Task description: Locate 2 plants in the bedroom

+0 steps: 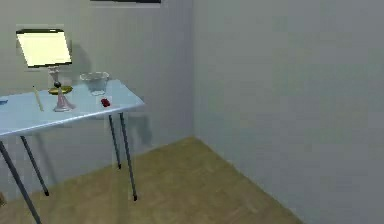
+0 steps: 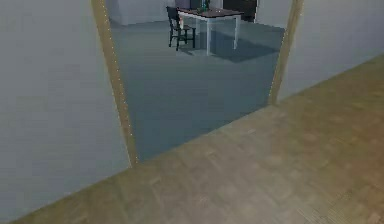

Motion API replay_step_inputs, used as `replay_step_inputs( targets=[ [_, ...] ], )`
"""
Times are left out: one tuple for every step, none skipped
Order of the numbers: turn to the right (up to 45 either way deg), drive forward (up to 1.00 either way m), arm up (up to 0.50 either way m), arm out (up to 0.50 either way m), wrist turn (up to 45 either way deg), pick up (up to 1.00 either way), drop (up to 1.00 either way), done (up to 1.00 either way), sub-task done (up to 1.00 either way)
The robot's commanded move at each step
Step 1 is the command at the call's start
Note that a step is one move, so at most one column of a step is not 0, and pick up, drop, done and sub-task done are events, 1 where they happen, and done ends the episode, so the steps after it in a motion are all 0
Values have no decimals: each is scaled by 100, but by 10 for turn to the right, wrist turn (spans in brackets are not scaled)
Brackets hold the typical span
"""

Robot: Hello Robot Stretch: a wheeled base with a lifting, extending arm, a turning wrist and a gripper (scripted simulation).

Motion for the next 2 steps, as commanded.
replay_step_inputs(
  targets=[
    [420, 0, 0, 0, 0, 0, 0, 0, 0],
    [30, 0, 0, 0, 0, 0, 0, 0, 0]
  ],
)
